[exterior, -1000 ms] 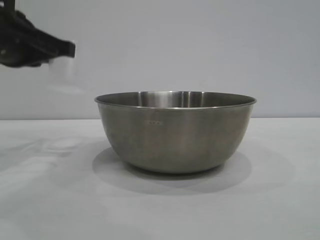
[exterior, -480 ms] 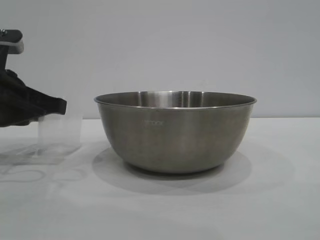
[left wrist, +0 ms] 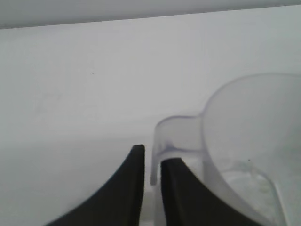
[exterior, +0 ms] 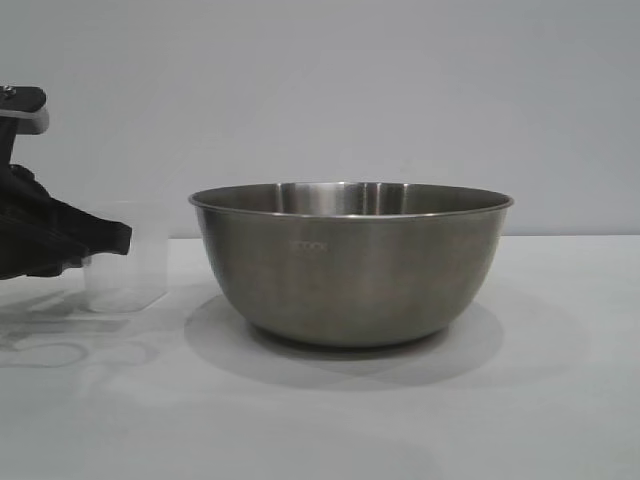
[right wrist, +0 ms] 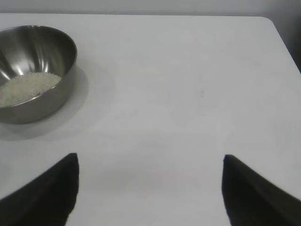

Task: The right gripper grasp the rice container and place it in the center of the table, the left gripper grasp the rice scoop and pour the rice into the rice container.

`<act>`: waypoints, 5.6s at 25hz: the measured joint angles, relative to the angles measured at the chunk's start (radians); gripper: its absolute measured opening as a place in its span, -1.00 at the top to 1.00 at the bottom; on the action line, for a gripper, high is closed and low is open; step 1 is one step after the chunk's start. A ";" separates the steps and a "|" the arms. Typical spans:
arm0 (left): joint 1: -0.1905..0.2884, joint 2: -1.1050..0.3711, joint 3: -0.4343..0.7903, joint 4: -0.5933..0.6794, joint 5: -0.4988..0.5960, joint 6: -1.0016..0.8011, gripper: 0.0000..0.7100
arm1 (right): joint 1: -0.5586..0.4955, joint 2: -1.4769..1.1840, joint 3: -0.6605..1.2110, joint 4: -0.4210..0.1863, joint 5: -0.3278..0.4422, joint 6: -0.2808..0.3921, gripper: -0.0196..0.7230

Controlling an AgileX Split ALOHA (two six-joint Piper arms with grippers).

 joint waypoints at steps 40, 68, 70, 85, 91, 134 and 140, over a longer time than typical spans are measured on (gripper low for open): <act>0.000 -0.723 0.357 0.260 0.441 -0.105 0.23 | 0.000 0.000 0.000 0.000 0.000 0.000 -0.58; 0.000 -1.643 0.120 0.329 1.756 -0.105 -0.45 | 0.000 0.000 0.000 0.000 0.000 0.000 -0.58; 0.000 -1.702 0.120 0.329 1.831 -0.105 -0.45 | 0.000 0.000 0.000 0.000 0.000 0.000 -0.58; 0.000 -2.111 0.057 0.208 2.180 -0.031 -0.31 | 0.000 0.000 0.000 0.000 0.000 0.000 -0.58; 0.000 -2.121 0.057 0.216 2.305 -0.022 -0.31 | 0.000 0.000 0.000 0.000 0.000 0.000 -0.58; 0.348 -2.156 0.086 0.245 2.258 -0.006 -0.31 | 0.000 0.000 0.000 0.000 0.000 0.000 -0.58; 0.349 -2.157 0.086 0.245 2.258 -0.006 -0.31 | 0.032 0.000 0.000 0.001 0.000 0.000 -0.58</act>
